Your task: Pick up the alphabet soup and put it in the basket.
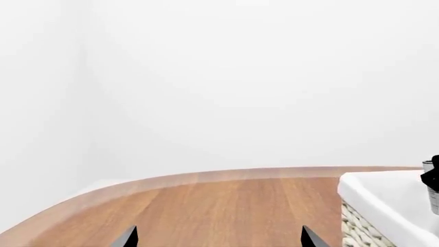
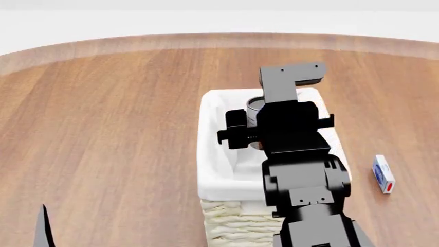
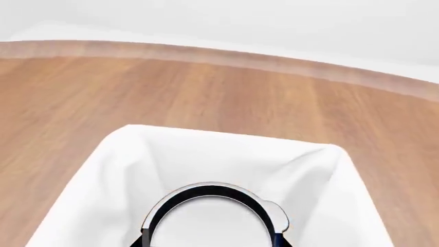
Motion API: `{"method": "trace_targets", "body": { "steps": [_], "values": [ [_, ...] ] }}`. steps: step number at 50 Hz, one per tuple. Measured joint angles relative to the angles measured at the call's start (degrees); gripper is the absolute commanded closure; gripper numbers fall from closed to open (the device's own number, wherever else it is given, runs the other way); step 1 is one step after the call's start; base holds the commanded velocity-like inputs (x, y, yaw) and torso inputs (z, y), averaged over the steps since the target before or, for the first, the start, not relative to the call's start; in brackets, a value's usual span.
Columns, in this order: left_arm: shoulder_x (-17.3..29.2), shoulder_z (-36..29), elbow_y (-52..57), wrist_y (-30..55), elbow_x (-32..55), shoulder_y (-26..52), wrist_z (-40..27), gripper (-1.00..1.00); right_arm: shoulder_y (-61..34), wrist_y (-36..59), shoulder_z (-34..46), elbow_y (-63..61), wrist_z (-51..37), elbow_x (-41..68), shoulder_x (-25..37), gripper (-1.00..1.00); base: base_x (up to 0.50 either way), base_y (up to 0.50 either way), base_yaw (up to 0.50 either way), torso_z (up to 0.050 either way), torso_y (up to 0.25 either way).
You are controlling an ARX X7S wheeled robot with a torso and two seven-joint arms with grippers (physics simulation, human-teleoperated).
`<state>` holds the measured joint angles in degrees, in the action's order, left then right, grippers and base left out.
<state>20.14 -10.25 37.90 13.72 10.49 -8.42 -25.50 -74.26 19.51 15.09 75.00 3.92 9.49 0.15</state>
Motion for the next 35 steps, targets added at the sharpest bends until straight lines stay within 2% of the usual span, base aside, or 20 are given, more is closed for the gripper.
{"method": "trace_targets", "body": {
  "steps": [35],
  "values": [
    [0.52,-0.21,-0.09,-0.32,0.34,-0.11,-0.62,-1.00,2.05,6.60,-1.38,0.00,-0.32,-0.63,-0.02,1.00,0.00,0.00,0.00,0.000,0.001]
  ]
}}
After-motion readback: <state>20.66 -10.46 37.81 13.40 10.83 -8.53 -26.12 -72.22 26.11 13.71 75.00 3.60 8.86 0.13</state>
